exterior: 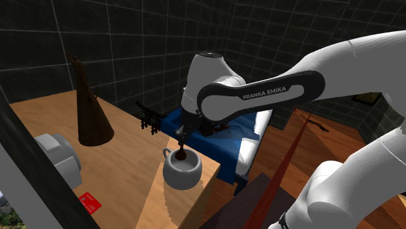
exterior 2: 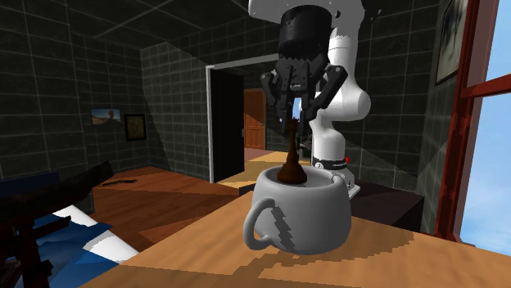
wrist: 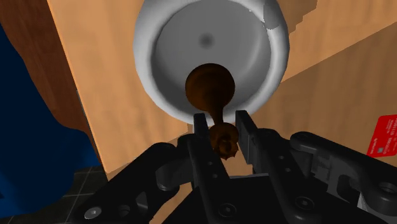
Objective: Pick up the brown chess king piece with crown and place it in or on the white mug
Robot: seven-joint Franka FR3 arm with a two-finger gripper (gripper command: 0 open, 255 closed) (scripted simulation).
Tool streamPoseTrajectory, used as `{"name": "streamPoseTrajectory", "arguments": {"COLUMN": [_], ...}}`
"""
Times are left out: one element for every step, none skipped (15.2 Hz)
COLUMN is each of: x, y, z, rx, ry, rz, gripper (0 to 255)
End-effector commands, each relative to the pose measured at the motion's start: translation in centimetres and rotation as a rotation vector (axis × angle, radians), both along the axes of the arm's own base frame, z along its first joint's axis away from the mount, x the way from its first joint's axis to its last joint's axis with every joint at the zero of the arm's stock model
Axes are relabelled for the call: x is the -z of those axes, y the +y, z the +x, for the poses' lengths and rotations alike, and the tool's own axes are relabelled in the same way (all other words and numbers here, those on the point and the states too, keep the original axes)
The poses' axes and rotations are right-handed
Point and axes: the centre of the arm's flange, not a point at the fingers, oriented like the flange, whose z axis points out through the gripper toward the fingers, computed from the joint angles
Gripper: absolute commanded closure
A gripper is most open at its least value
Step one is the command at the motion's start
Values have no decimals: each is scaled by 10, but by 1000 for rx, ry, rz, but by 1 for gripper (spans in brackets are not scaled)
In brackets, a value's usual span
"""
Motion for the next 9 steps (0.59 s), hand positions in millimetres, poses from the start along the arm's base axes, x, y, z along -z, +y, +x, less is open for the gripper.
{"name": "streamPoseTrajectory", "arguments": {"x": [1,1,1,1,1,1,1,1,1], "y": [0,0,0,0,0,0,0,0,0], "z": [0,0,0,0,0,0,0,0,0], "rx": [0,0,0,0,0,0,0,0,0], "ry": [0,0,0,0,0,0,0,0,0], "rz": [0,0,0,0,0,0,0,0,0], "gripper": [255,255,255,255,0,0,0,0,0]}}
